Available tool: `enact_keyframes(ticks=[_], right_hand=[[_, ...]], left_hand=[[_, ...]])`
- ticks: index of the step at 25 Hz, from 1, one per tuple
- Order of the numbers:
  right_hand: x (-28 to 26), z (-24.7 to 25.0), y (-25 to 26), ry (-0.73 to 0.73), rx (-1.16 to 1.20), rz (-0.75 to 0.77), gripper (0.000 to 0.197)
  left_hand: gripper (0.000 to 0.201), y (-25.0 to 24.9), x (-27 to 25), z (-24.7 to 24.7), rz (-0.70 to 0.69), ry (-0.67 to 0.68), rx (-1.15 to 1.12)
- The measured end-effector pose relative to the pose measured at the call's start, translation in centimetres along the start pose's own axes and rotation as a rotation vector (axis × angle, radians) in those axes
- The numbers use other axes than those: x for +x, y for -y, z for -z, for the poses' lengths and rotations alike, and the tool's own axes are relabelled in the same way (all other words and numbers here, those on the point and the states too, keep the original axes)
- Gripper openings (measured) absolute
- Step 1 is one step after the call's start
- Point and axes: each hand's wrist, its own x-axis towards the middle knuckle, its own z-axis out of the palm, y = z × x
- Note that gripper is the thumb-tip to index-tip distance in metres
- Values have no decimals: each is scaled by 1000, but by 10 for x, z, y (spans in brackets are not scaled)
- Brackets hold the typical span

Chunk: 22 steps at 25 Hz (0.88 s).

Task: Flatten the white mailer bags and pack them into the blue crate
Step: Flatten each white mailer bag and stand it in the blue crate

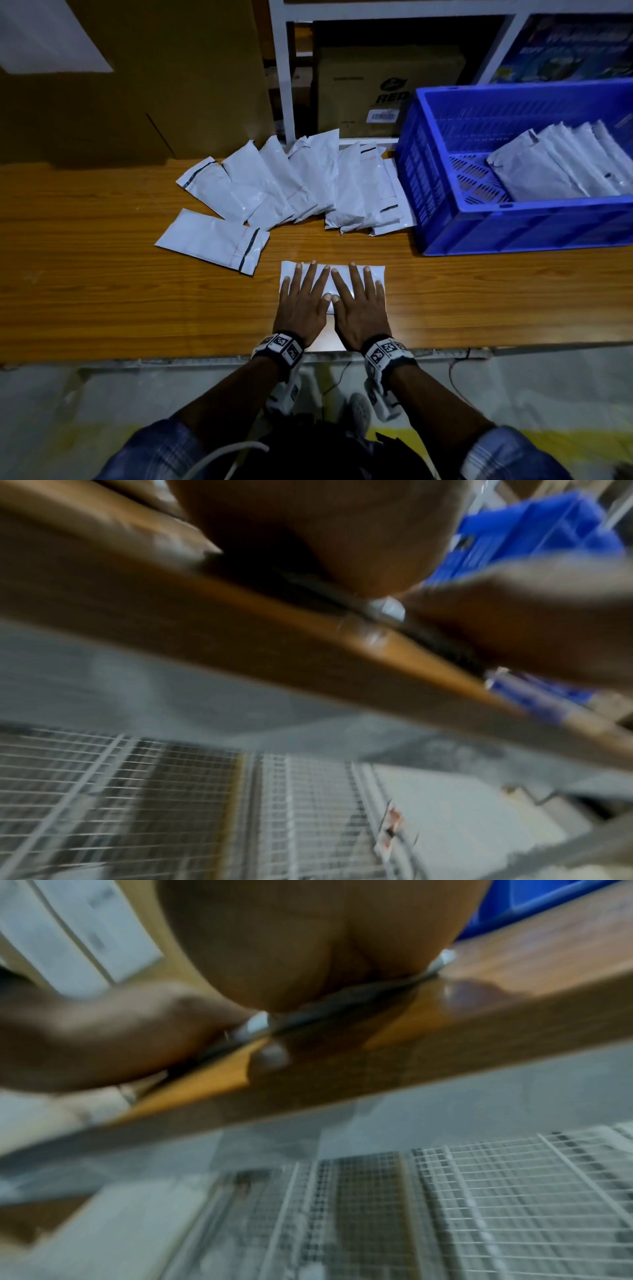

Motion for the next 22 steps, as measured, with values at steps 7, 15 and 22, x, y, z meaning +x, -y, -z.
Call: enact_keyframes(ticks=[7, 15, 22], right_hand=[[6, 3, -2, 55, 9, 3, 55], [4, 26, -8, 101, 153, -5, 55], [-5, 0, 7, -14, -27, 13, 56]], left_hand=[[63, -1, -5, 10, 2, -41, 4], [61, 1, -11, -1, 24, -41, -66], [57, 3, -13, -1, 8, -34, -18]])
